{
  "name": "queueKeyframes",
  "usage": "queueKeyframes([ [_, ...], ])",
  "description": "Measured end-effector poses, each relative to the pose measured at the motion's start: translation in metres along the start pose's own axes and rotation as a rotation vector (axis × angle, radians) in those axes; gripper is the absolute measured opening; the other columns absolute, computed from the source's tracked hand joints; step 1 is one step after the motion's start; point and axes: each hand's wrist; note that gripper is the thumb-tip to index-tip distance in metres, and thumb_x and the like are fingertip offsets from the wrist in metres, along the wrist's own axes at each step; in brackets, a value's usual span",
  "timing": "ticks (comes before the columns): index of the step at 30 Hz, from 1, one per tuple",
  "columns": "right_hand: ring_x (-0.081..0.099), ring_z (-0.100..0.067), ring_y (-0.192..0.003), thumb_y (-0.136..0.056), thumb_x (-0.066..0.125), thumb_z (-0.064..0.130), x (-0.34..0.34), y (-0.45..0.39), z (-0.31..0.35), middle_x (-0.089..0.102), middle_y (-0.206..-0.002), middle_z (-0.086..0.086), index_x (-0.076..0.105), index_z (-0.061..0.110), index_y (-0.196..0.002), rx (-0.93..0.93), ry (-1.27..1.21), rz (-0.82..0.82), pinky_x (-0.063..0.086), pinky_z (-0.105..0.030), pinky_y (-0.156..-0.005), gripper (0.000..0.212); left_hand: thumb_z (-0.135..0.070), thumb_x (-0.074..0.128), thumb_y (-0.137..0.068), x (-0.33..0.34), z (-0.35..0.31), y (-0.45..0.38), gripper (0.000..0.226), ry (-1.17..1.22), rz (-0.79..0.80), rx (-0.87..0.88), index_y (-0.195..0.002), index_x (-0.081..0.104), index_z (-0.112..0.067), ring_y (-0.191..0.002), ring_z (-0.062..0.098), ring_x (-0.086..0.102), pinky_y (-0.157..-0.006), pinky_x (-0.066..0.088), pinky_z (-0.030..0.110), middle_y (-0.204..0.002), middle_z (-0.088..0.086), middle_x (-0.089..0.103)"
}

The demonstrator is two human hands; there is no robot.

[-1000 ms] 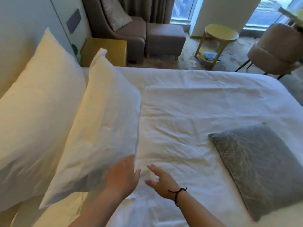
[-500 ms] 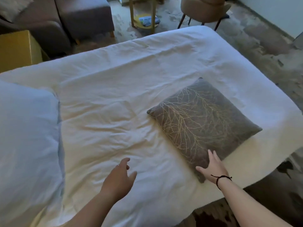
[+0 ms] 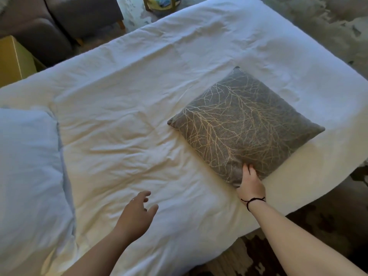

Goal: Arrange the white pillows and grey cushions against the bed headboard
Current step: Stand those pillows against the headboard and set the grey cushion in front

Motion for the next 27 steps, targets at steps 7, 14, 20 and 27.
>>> queueKeyframes([
  [7, 0.062, -0.033, -0.092, -0.074, 0.054, 0.005, -0.043, -0.001, 0.009, 0.069, -0.092, -0.010, 0.069, 0.017, -0.082, -0.081, 0.034, 0.104, 0.049, -0.029, -0.072, 0.020, -0.039, 0.060, -0.092, -0.001, -0.012, 0.014, 0.045, 0.045, -0.010, 0.061, -0.135, 0.048, -0.029, -0.089, -0.004, 0.058, -0.078, 0.041, 0.022, -0.126, -0.017, 0.053],
  [14, 0.060, -0.024, -0.071, -0.070, 0.069, 0.012, -0.052, 0.060, 0.137, 0.064, -0.065, -0.003, 0.065, 0.009, -0.064, -0.286, -0.305, 0.171, 0.048, -0.033, -0.061, 0.008, -0.048, 0.062, -0.090, -0.034, -0.013, 0.030, 0.046, 0.298, -0.050, 0.014, -0.130, 0.054, -0.028, -0.096, 0.002, 0.064, -0.083, 0.046, 0.025, -0.124, -0.014, 0.059],
  [20, 0.051, -0.001, -0.046, -0.075, 0.073, 0.006, -0.061, 0.180, 0.280, 0.056, -0.046, 0.008, 0.057, 0.020, -0.051, -0.416, -0.901, 0.514, 0.044, -0.023, -0.048, 0.032, -0.059, 0.057, -0.088, -0.108, -0.003, 0.058, 0.031, 0.473, -0.247, -0.016, -0.086, 0.068, -0.030, -0.078, 0.004, 0.067, -0.076, 0.054, 0.034, -0.083, -0.012, 0.072],
  [27, 0.060, -0.018, -0.057, -0.070, 0.076, 0.005, -0.059, 0.285, 0.344, 0.064, -0.058, -0.006, 0.060, 0.020, -0.056, -0.508, -1.213, 0.758, 0.051, -0.034, -0.062, 0.026, -0.048, 0.075, -0.072, -0.207, 0.041, 0.101, 0.025, 0.602, -0.244, -0.112, -0.072, 0.075, -0.023, -0.059, 0.013, 0.067, -0.055, 0.050, 0.024, -0.065, 0.004, 0.071],
])
Point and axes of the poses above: each hand's wrist, its own y-axis away from the middle knuckle, its own x-axis out of the palm, z = x × y
